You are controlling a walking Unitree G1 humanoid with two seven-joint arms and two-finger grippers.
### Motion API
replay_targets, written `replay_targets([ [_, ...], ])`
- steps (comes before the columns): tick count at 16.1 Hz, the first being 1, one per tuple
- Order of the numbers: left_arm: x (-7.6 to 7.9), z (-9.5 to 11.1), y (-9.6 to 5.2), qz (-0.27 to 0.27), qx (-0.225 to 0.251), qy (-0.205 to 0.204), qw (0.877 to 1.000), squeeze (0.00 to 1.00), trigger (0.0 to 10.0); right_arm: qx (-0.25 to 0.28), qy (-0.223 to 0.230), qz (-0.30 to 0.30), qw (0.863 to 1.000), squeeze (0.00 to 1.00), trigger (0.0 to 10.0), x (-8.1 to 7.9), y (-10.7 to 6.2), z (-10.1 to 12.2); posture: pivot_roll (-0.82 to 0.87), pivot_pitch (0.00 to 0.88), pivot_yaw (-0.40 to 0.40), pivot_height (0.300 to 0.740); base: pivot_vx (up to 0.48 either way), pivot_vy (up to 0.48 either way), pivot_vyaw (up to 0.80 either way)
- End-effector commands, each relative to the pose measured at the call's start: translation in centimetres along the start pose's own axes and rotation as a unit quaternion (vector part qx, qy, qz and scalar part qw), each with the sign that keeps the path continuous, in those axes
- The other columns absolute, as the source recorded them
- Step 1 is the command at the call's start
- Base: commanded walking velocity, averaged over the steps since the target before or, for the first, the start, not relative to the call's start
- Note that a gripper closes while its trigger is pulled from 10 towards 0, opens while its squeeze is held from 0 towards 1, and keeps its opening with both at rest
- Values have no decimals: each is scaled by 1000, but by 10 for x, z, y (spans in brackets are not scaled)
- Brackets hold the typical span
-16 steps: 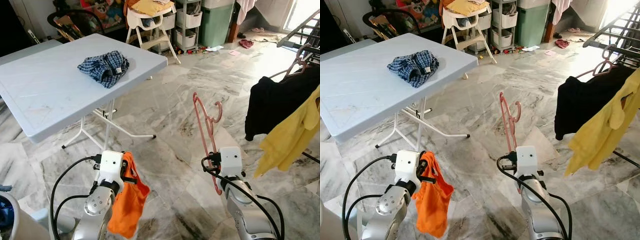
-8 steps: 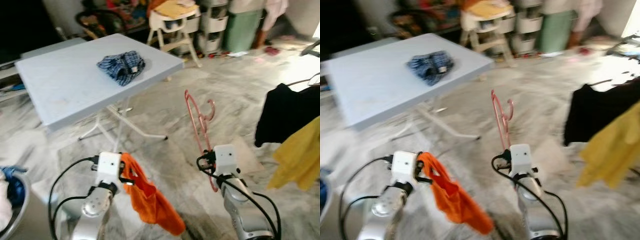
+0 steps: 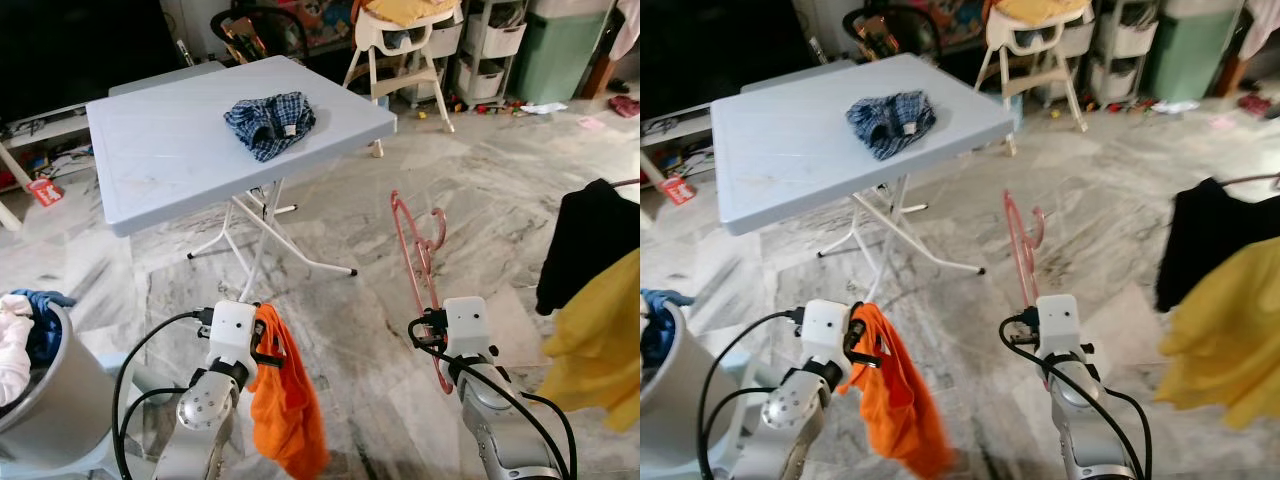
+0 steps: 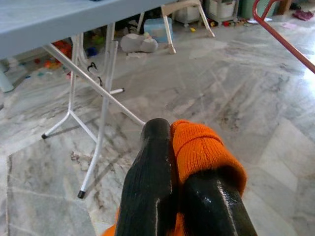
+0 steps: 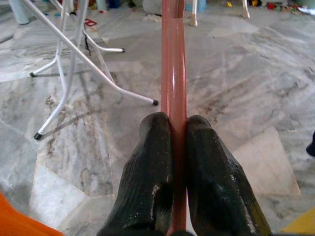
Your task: Hang hanger
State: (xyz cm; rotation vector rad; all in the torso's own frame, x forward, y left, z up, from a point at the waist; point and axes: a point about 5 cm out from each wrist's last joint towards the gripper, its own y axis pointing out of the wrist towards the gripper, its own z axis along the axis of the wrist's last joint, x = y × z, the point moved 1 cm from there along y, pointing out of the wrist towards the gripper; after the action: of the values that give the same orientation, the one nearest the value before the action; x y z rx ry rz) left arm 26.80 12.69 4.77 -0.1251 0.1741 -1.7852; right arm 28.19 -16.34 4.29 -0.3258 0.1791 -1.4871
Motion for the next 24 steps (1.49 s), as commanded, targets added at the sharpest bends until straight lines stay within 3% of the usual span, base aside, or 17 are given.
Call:
replay_targets([
  [1,-13,4,-1,16,10,8,1000,0,10000,18,7,23,1000,0,10000,-14,3,10,-105,0,51,740,0,0,0],
  [7,-16,2,0,33,-2,-13,999,0,10000,11,14,27,999,0,10000,-15,4,7,-104,0,50,740,0,0,0],
  [11,-15,4,3,25,3,-3,1000,0,10000,13,17,43,999,0,10000,-18,4,9,-103,0,50,740,0,0,0],
  [13,-26,11,3,25,23,55,998,0,10000,28,-26,83,996,0,10000,-13,3,13,-101,0,54,740,0,0,0],
  [15,-50,16,9,61,21,95,993,0,10000,25,-70,94,993,0,10000,6,4,15,-104,0,58,740,0,0,0],
  [17,-71,33,15,53,36,153,986,0,10000,25,-102,110,988,0,10000,30,6,26,-107,0,63,740,0,0,0],
  [19,-75,42,19,-3,37,207,978,0,10000,30,-133,128,982,0,10000,49,6,39,-109,0,66,740,0,0,0],
  [20,-75,44,19,-45,31,267,962,0,10000,29,-140,157,977,0,10000,55,4,46,-111,0,66,740,0,0,0],
  [22,-71,45,17,-102,37,321,941,0,10000,15,-163,218,962,0,10000,56,-4,48,-113,0,68,740,0,0,0],
  [24,-78,47,19,-88,38,328,940,0,10000,-4,-171,295,940,0,10000,51,-16,46,-110,0,71,740,0,0,0],
])
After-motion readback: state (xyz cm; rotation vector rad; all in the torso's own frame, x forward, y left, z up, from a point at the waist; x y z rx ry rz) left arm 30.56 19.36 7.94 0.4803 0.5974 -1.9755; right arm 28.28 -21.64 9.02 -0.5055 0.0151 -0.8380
